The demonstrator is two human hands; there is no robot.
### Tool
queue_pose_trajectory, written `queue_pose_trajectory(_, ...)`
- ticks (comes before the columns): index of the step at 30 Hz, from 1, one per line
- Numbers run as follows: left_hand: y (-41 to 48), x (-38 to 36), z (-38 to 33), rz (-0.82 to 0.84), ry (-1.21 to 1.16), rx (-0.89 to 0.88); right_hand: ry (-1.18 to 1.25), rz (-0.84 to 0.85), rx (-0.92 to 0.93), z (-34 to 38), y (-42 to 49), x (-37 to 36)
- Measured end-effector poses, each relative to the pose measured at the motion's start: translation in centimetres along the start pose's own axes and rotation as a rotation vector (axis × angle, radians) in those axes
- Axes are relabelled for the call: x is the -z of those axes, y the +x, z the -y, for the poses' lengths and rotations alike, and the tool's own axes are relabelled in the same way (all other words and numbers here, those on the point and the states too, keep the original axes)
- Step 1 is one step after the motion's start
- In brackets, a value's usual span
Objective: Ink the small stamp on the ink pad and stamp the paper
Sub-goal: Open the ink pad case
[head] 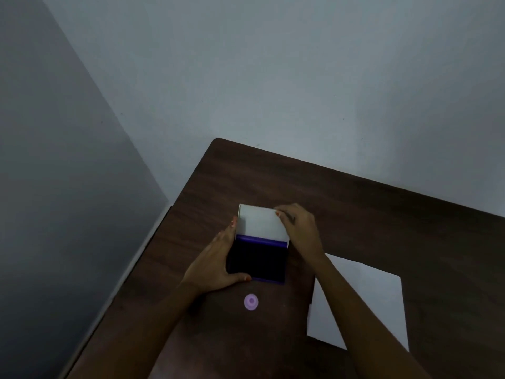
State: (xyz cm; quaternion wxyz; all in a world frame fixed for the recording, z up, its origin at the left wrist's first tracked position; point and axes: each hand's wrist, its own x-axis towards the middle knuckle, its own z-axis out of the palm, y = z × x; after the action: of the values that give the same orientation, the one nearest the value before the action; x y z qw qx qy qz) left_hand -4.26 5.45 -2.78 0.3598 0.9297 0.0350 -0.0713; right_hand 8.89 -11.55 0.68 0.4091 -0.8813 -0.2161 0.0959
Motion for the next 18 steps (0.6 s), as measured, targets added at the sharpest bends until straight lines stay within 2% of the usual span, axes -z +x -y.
queue_pose_trajectory(3,0.0,0.0,0.0,0.024,0.104,-0.05,-0.138,-0.062,-0.015,-1.1,1.5,-1.8)
queue_pose_trajectory(7,0.0,0.0,0.2,0.047,0.195,-0.067,-0.282,-0.061,-0.03,-1.9,2.1,-3.3)
queue_pose_trajectory(14,-0.3,0.3,-0.2,0.075,0.227,-0.046,-0.381,-0.026,-0.042,-1.3,1.9,-2.7)
queue_pose_trajectory(18,-0.6,0.3,0.0,0.038,0.125,-0.033,-0.303,-0.057,-0.005,-0.4,-1.0,-2.4)
